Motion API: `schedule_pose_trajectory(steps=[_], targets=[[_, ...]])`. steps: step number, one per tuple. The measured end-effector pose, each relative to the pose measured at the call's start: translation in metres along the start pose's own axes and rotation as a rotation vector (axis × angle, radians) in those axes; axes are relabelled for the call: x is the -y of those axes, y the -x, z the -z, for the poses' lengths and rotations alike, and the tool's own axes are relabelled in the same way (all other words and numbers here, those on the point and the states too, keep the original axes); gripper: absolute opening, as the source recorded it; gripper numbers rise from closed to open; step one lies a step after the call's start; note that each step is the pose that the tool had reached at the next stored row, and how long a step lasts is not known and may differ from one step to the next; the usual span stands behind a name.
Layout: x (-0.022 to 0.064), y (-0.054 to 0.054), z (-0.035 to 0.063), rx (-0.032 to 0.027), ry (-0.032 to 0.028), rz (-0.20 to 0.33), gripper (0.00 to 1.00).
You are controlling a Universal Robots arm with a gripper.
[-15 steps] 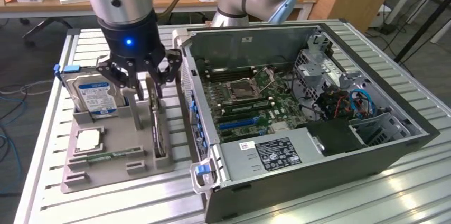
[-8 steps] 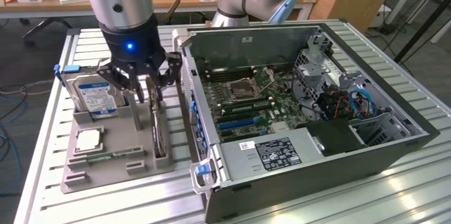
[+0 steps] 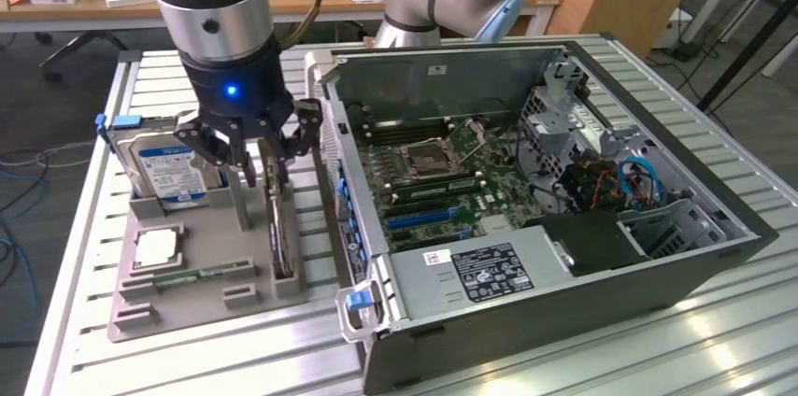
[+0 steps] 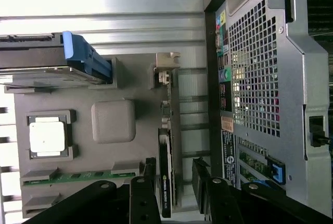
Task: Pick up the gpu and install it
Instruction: 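Pick up the gpu and move the gpu toward the slot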
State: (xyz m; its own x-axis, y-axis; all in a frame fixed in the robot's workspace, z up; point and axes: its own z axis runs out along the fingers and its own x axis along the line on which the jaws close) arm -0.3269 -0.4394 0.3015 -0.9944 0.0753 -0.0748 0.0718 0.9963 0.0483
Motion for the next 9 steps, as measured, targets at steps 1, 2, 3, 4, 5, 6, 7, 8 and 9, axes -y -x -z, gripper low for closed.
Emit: schedule_pose_trajectory(steps=[1, 2, 3, 4, 5, 6, 7, 8, 9], targets=[[0.0000, -0.0001, -0.0011, 0.0001, 0.0000, 0.000, 0.41], [0.0001, -0.0002, -0.0022, 0.0001, 0.0001, 0.000, 0.41], [0.0002, -0.0002, -0.0032, 0.0001, -0.0001, 0.000, 0.41], [0.0002, -0.0003, -0.0043, 0.0001, 0.0000, 0.000, 0.41], [0.0003, -0.0004, -0.0053, 0.0001, -0.0001, 0.000, 0.41], [0.0003, -0.0005, -0.0064, 0.0001, -0.0001, 0.000, 0.41], [0.0004, -0.0006, -0.0075, 0.0002, 0.0000, 0.000, 0.41], [0.0004, -0.0007, -0.0085, 0.0002, 0.0000, 0.000, 0.41], [0.0005, -0.0007, -0.0095, 0.0001, 0.0000, 0.000, 0.41]])
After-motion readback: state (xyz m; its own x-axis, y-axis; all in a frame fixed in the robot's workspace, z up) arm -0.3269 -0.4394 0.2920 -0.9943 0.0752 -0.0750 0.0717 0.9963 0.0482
